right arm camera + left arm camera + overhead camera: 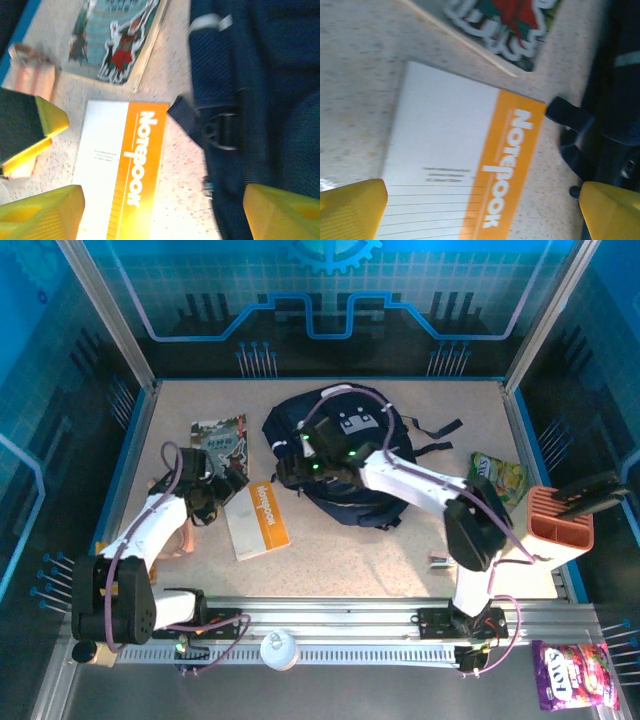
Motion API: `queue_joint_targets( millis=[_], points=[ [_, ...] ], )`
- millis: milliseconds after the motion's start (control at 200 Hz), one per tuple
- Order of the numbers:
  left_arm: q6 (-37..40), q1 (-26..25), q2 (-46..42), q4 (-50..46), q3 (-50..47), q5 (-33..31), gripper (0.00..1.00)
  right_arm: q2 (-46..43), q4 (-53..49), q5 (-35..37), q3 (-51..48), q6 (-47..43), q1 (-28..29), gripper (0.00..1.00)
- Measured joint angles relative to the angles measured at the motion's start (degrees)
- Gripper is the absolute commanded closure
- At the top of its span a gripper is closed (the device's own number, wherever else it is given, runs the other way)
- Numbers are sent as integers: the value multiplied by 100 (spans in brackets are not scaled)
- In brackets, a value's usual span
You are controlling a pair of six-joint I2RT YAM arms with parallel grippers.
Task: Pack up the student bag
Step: Move the book to the middle-left of the table, then pick up the book from the middle-left of the table.
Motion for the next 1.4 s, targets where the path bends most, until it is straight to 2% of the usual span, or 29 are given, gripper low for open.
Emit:
queue_joint_targets(
  millis=[130,300,630,820,981,1401],
  points=[
    [50,208,-81,-55,-348,35,6,732,-378,-90,619,-144,291,24],
    [138,223,-81,-66,-623,107,12,1491,-870,-144,1366,-304,503,39],
    [372,223,122,-42,-721,295,32,2356,-1497,-205,2184,-426,584,60],
    [501,227,308,-44,-721,422,45,2684,-1722,-201,2474,-439,586,65],
    [501,227,435,-28,-721,498,51,2826,-1858,-195,2505,-479,586,72],
    [501,234,527,0,-719,527,51,2889,-1989,-201,2618,-481,588,73]
  ],
)
